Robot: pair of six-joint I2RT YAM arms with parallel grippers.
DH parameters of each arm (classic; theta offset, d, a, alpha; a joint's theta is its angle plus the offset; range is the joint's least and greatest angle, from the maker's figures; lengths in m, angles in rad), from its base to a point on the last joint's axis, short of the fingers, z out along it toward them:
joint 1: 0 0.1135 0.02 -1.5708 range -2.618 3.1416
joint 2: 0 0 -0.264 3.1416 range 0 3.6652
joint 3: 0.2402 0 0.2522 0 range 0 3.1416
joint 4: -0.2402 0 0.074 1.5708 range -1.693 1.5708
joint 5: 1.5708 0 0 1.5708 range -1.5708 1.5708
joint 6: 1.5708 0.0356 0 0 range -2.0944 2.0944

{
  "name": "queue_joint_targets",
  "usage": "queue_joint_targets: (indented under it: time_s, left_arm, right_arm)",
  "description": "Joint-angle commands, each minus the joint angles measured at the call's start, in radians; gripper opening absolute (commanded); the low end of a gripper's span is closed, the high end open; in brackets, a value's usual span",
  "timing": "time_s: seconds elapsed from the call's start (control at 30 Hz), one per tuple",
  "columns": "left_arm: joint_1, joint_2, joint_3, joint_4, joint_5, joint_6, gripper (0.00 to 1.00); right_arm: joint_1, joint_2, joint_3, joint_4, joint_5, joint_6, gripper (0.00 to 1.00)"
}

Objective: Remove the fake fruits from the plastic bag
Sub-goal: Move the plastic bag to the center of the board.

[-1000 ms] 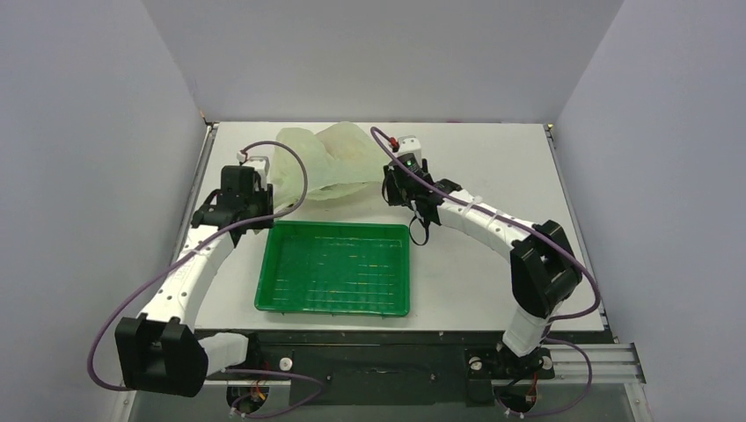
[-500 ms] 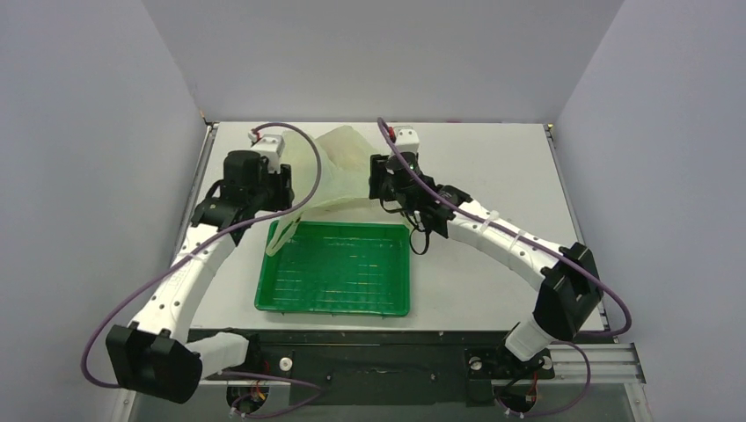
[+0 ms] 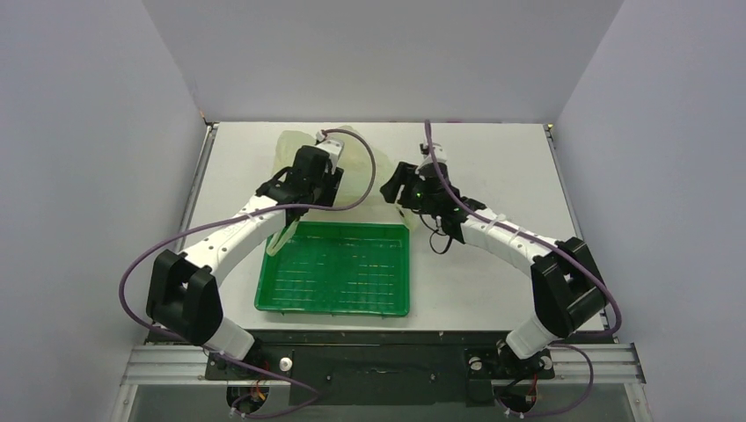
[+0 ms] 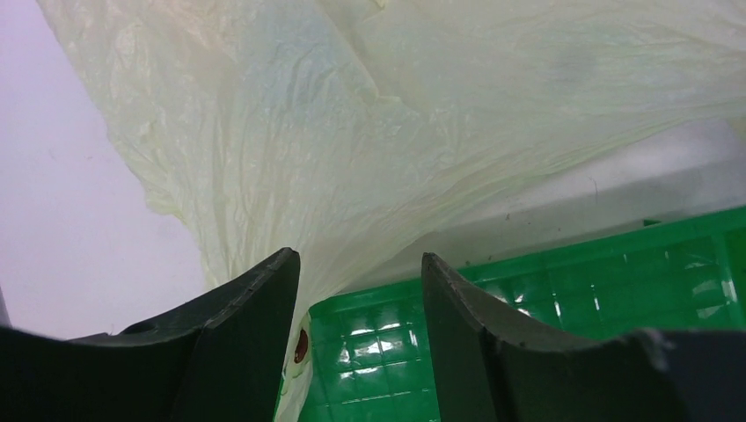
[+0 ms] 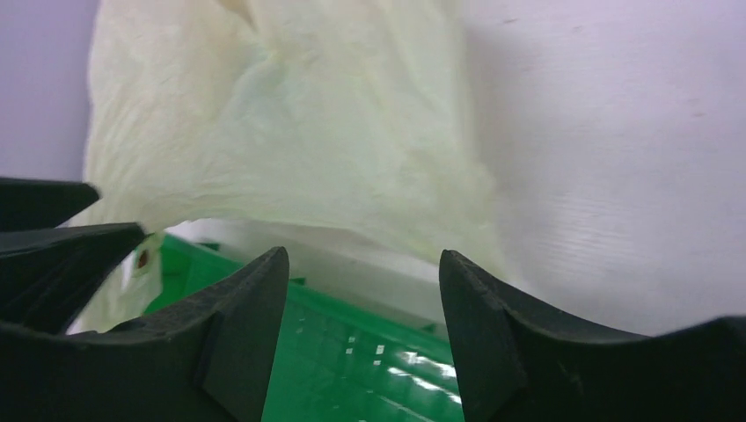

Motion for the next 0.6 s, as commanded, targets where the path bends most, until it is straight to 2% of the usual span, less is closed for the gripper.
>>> queue_joint_targets:
  time_s: [0.0, 0.2, 0.43, 0.5, 0.57]
  left_arm:
    - [0.002, -0.087, 0.027, 0.021, -0.028, -0.169, 0.51]
    - [0.025, -0.29, -0.102, -0.017, 0.015, -0.341, 0.55]
    - [0.08, -0.554, -0.254, -0.036, 0.236, -0.502, 0.55]
    - [0.085, -0.602, -0.284, -0.037, 0.314, -0.533, 0.55]
    - [0.085, -0.633, -0.306, -0.04, 0.394, -0.558, 0.55]
  right_arm:
    - [-0.094, -0.071, -0.019, -0.017, -0.079, -0.183, 0.61]
    - [-0.124, -0.02, -0.006, -0.088, -0.083, -0.429, 0.63]
    - [-0.111, 0.104, 0.075, -0.022, -0.25, -0.467, 0.62]
    - [-0.121, 0.141, 0.108, 0.009, -0.238, -0.428, 0.59]
    - [-0.132, 0.18, 0.168, 0.004, -0.201, -0.385, 0.46]
